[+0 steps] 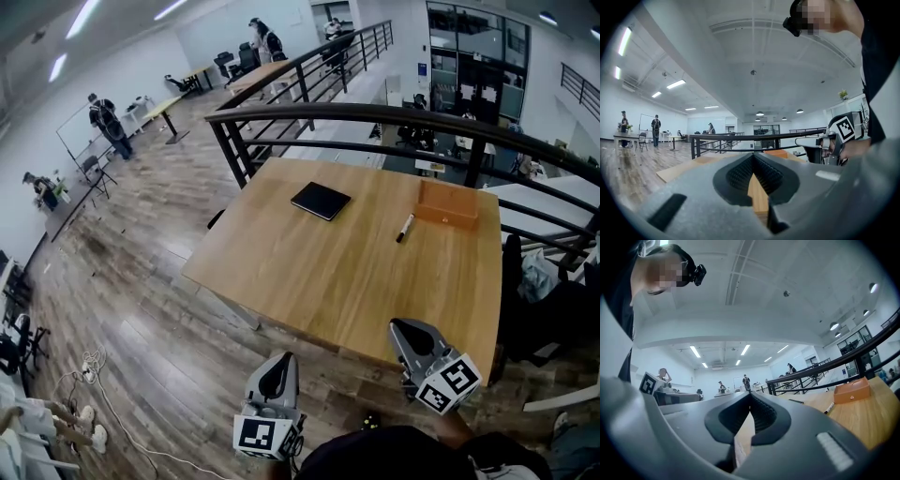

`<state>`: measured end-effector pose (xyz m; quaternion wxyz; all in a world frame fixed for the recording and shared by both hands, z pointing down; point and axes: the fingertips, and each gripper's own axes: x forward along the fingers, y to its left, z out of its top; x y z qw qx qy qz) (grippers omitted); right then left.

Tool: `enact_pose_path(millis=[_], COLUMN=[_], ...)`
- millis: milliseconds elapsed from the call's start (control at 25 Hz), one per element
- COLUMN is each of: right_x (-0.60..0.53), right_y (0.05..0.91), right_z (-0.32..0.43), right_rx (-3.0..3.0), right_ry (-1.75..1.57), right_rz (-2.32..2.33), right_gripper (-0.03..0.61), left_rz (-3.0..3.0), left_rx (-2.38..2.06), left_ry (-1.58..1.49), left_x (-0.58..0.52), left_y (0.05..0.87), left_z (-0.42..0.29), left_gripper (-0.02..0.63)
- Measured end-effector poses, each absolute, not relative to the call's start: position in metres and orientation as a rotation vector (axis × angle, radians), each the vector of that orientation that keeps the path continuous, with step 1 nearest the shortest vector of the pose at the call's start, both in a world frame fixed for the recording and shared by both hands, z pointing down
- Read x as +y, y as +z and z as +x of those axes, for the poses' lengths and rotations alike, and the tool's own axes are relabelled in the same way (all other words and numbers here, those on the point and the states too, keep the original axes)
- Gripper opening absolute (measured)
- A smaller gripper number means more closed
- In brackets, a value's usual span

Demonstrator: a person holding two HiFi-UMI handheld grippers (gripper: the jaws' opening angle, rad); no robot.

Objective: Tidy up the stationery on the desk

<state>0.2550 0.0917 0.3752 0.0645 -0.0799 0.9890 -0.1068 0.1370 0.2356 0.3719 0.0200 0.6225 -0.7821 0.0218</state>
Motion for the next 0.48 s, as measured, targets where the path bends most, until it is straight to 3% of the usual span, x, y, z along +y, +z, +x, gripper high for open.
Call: enact_pose_path(millis=[480], right_x=[0.042], right_y=[0.390], right_z=[0.256], right_rx=[3.000], right_ry=[-0.338], right_rz=[-0.305], right_gripper=[-0.003], left_rz=[2.003], left_rx=[-2.373], left_ry=[0.107], left_x=[0.176], left_y=[0.380], left_z=[0.137], left_gripper=[-0.009])
